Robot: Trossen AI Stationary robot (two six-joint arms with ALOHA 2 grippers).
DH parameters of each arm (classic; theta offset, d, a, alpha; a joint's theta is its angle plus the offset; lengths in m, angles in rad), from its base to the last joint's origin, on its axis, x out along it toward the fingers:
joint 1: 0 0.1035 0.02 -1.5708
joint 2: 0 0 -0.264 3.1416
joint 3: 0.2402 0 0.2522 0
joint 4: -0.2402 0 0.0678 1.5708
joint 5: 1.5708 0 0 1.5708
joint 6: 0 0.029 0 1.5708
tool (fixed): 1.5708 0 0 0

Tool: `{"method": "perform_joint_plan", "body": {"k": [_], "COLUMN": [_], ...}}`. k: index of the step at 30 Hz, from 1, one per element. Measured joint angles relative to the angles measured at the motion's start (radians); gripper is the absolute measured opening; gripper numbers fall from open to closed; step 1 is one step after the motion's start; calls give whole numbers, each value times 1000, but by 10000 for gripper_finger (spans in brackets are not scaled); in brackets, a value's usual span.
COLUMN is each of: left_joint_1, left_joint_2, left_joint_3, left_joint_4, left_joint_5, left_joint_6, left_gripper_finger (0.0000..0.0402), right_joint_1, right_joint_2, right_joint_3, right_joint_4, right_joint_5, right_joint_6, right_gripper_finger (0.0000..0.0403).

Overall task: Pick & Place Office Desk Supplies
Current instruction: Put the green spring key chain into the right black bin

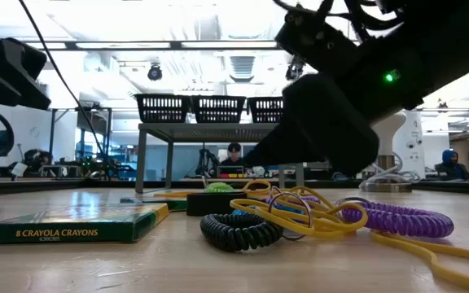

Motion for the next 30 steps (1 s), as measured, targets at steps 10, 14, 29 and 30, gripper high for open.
{"method": "perform_joint_plan", "body": {"k": [10,14,29,30], "left_joint_1": [94,140,319,319], "left_joint_2": [82,116,186,186], "left_joint_3": [-3,-3,-3,-3], "left_joint_4": [131,154,247,258], "left_joint_5": [7,21,160,159], "left_joint_6": [29,35,60,63], "left_gripper_finger": [168,168,168,168], "right_joint_1": [-61,-83,-243,-244], "right_joint_2": [0,0,0,0], "right_joint_3": [-2,7,233,229], "right_joint_4": [45,63,-396,-399], "right_joint_5": [-164,-177,-509,-508], "right_joint_6": [-41,-56,25,16], "right_gripper_finger": [69,114,252,252]}}
